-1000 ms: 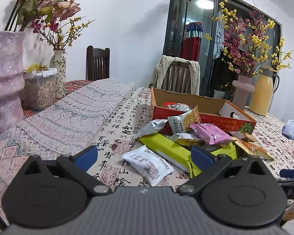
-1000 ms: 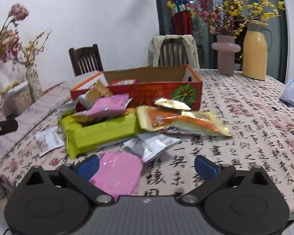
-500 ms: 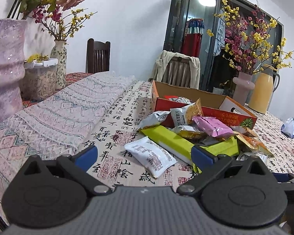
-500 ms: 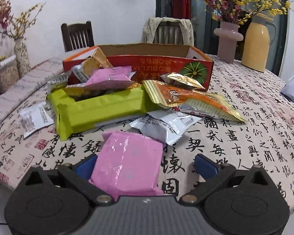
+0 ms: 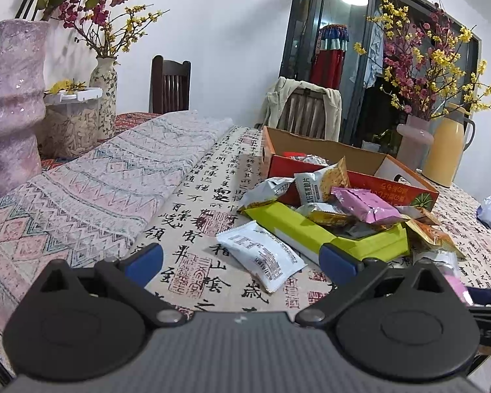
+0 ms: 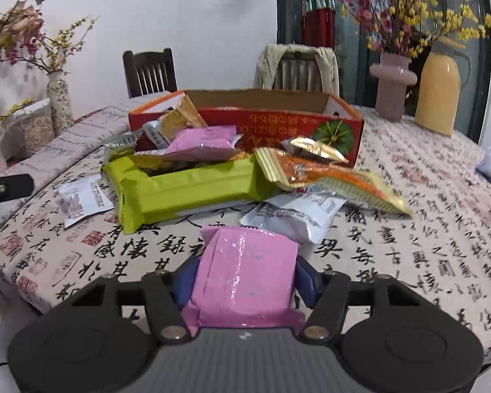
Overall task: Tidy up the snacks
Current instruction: 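Grasp the pink packet with the right tool while the left grasps the white packet, then lower the pink packet into the box with right tool while left releases white packet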
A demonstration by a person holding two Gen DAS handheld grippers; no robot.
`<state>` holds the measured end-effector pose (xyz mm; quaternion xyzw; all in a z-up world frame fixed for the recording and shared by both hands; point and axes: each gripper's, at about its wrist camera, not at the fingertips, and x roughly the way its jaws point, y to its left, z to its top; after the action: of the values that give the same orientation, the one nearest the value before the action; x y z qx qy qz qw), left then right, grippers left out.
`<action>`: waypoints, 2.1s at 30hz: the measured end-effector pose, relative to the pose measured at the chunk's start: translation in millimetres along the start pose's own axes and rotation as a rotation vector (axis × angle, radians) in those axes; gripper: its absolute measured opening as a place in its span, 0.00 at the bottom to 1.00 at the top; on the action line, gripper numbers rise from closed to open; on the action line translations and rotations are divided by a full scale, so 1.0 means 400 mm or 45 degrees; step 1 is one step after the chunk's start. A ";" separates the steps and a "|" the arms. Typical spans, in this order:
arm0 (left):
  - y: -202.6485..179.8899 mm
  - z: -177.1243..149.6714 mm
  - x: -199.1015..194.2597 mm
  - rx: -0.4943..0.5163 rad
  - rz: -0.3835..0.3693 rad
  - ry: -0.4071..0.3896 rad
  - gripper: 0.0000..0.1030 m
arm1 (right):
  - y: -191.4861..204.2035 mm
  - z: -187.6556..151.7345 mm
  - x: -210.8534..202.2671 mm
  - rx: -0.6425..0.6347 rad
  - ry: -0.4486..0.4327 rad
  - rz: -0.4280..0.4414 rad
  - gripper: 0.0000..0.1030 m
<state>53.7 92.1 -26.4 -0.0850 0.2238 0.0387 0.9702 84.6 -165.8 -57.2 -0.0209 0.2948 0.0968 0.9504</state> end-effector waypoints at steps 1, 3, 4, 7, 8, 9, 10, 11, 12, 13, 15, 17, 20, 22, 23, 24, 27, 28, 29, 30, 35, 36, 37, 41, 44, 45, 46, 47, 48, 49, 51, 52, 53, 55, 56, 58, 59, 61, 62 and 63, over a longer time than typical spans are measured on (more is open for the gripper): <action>-0.002 0.001 0.004 0.000 0.004 0.007 1.00 | -0.003 0.001 -0.010 0.000 -0.019 0.002 0.59; -0.006 0.004 0.010 0.007 0.010 0.018 1.00 | -0.011 0.005 -0.029 0.001 -0.053 0.001 0.59; -0.008 0.007 0.014 0.011 0.017 0.021 1.00 | -0.016 0.009 -0.040 0.002 -0.073 -0.001 0.59; -0.014 0.025 0.031 0.008 0.034 0.036 1.00 | -0.035 0.020 -0.062 0.016 -0.125 -0.012 0.59; -0.018 0.032 0.039 0.008 0.040 0.045 1.00 | -0.043 0.024 -0.065 0.022 -0.140 -0.019 0.59; -0.024 0.038 0.048 0.011 0.049 0.054 1.00 | -0.052 0.028 -0.067 0.029 -0.154 -0.026 0.59; -0.031 0.043 0.057 0.014 0.059 0.065 1.00 | -0.059 0.032 -0.069 0.036 -0.165 -0.034 0.59; -0.038 0.048 0.067 0.014 0.071 0.078 1.00 | -0.068 0.035 -0.069 0.044 -0.175 -0.043 0.59; -0.046 0.053 0.079 0.015 0.082 0.094 1.00 | -0.076 0.037 -0.068 0.052 -0.182 -0.053 0.59; -0.054 0.056 0.089 0.014 0.092 0.109 1.00 | -0.084 0.039 -0.067 0.059 -0.188 -0.060 0.59; -0.072 0.064 0.119 0.009 0.132 0.155 1.00 | -0.100 0.041 -0.063 0.075 -0.197 -0.073 0.59; -0.088 0.068 0.147 0.001 0.171 0.197 1.00 | -0.112 0.043 -0.059 0.087 -0.205 -0.083 0.59; -0.105 0.076 0.193 -0.029 0.233 0.255 0.99 | -0.130 0.043 -0.054 0.108 -0.210 -0.091 0.59; -0.111 0.083 0.227 -0.056 0.292 0.301 0.99 | -0.139 0.042 -0.052 0.119 -0.209 -0.091 0.59; -0.110 0.085 0.240 -0.073 0.318 0.323 0.99 | -0.144 0.041 -0.052 0.122 -0.209 -0.090 0.59; -0.109 0.087 0.251 -0.093 0.336 0.340 0.98 | -0.146 0.040 -0.051 0.125 -0.209 -0.089 0.59; -0.113 0.092 0.274 -0.116 0.369 0.371 0.97 | -0.158 0.038 -0.050 0.136 -0.214 -0.088 0.59; -0.116 0.092 0.281 -0.112 0.379 0.380 0.96 | -0.161 0.037 -0.049 0.141 -0.214 -0.088 0.59; -0.120 0.090 0.288 -0.106 0.388 0.390 0.94 | -0.166 0.037 -0.047 0.147 -0.215 -0.088 0.59; -0.124 0.087 0.293 -0.101 0.396 0.402 0.91 | -0.171 0.036 -0.046 0.153 -0.214 -0.089 0.59; -0.134 0.069 0.296 -0.065 0.417 0.403 0.84 | -0.192 0.033 -0.043 0.170 -0.211 -0.101 0.59; -0.134 0.065 0.291 -0.058 0.417 0.393 0.80 | -0.196 0.032 -0.042 0.173 -0.212 -0.103 0.59; -0.134 0.063 0.287 -0.053 0.413 0.382 0.76 | -0.199 0.031 -0.041 0.177 -0.211 -0.104 0.59; -0.126 0.064 0.268 -0.040 0.383 0.359 0.49 | -0.207 0.028 -0.035 0.189 -0.206 -0.103 0.59; -0.111 0.064 0.259 -0.056 0.368 0.352 0.42 | -0.205 0.026 -0.034 0.190 -0.204 -0.094 0.59; -0.108 0.064 0.255 -0.060 0.363 0.348 0.41 | -0.204 0.026 -0.034 0.190 -0.205 -0.091 0.59; -0.103 0.064 0.251 -0.066 0.350 0.343 0.41 | -0.203 0.027 -0.034 0.188 -0.206 -0.088 0.59; -0.098 0.063 0.247 -0.068 0.338 0.337 0.40 | -0.202 0.029 -0.034 0.185 -0.208 -0.086 0.59; -0.095 0.062 0.243 -0.067 0.328 0.329 0.40 | -0.200 0.031 -0.036 0.181 -0.213 -0.088 0.59; -0.091 0.060 0.239 -0.068 0.314 0.317 0.40 | -0.198 0.035 -0.038 0.171 -0.222 -0.090 0.59; -0.084 0.061 0.235 -0.073 0.297 0.305 0.40 | -0.195 0.047 -0.044 0.149 -0.243 -0.099 0.59; -0.082 0.065 0.232 -0.078 0.287 0.292 0.40 | -0.194 0.054 -0.049 0.138 -0.253 -0.107 0.59; -0.080 0.073 0.225 -0.088 0.277 0.272 0.40 | -0.193 0.060 -0.054 0.128 -0.264 -0.113 0.59; -0.080 0.089 0.214 -0.103 0.268 0.239 0.40 | -0.192 0.073 -0.063 0.109 -0.291 -0.122 0.59; -0.082 0.099 0.204 -0.109 0.259 0.215 0.40 | -0.192 0.079 -0.066 0.104 -0.300 -0.122 0.59; -0.092 0.122 0.185 -0.109 0.237 0.164 0.40 | -0.191 0.093 -0.069 0.092 -0.316 -0.123 0.59; -0.098 0.132 0.178 -0.105 0.228 0.141 0.40 | -0.190 0.100 -0.070 0.085 -0.323 -0.122 0.59; -0.113 0.158 0.166 -0.092 0.201 0.094 0.40 | -0.187 0.114 -0.069 0.065 -0.338 -0.121 0.59; -0.121 0.170 0.163 -0.082 0.190 0.076 0.40 | -0.186 0.123 -0.066 0.057 -0.343 -0.119 0.59; -0.131 0.185 0.162 -0.069 0.178 0.055 0.40 | -0.185 0.131 -0.063 0.051 -0.345 -0.117 0.59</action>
<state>149.3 56.4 18.3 -0.0962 0.2490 0.1107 0.9573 108.0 -237.5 -0.9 -0.0020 0.1644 0.0493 0.9852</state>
